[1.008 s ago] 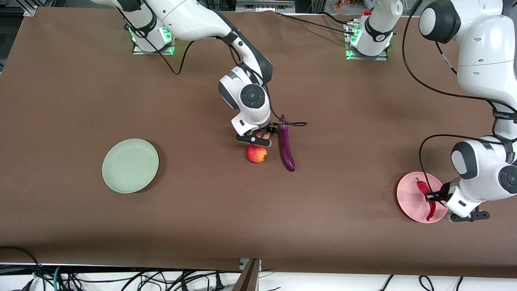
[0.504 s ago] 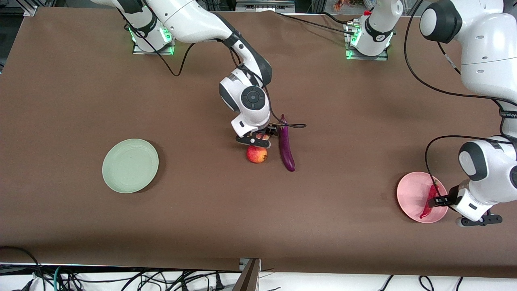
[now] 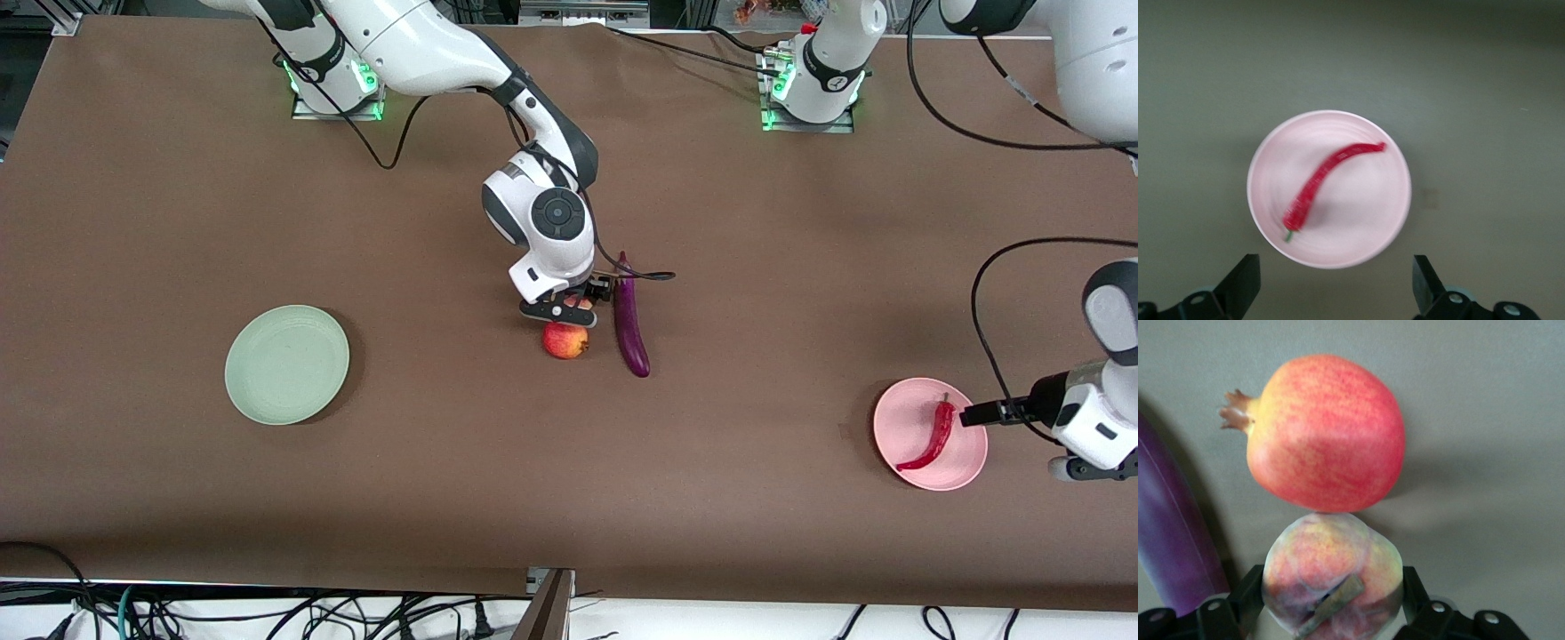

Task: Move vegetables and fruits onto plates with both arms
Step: 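Lower the chili onto the pink plate while the right gripper grasps the peach, then carry the peach to the green plate while the left gripper reaches the eggplant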

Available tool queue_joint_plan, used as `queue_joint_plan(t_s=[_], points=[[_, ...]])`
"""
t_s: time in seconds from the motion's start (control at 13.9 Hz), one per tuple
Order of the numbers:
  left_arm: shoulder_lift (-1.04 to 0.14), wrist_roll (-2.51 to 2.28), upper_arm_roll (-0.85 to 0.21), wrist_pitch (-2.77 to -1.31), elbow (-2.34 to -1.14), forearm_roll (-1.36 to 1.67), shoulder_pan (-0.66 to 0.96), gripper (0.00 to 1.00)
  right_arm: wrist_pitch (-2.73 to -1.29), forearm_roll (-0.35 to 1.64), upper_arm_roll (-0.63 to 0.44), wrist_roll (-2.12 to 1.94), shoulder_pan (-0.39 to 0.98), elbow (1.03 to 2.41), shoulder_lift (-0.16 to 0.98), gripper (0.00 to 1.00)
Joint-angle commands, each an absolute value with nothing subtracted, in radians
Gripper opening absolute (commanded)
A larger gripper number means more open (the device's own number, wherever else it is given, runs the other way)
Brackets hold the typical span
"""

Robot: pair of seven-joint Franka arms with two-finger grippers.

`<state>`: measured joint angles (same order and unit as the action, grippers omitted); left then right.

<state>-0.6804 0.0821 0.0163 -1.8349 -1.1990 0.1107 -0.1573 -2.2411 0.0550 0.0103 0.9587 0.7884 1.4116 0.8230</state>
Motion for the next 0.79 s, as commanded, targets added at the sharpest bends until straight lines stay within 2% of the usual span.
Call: queue_joint_plan(t_s=[0.0, 0.14, 0.43, 0.72], points=[[-0.588, 0.075, 0.002, -1.717, -1.235, 0.19, -0.146, 1.0, -2.176, 0.04, 0.005, 0.933, 0.753, 1.404, 0.761, 0.52], [-0.562, -0.027, -0.05, -1.614, -1.238, 0.192, -0.129, 1.0, -2.067, 0.046, 0.005, 0.821, 0.704, 1.405, 0.697, 0.52], [-0.517, -0.274, -0.136, -1.606, -1.323, 0.183, -0.055, 1.0, -1.881, 0.051, -0.001, 0.578, 0.569, 1.405, 0.624, 0.52], [-0.515, -0.474, -0.143, -1.618, -1.425, 0.181, 0.124, 1.0, -1.799, 0.052, -0.179, 0.141, 0.483, 1.405, 0.604, 0.52]])
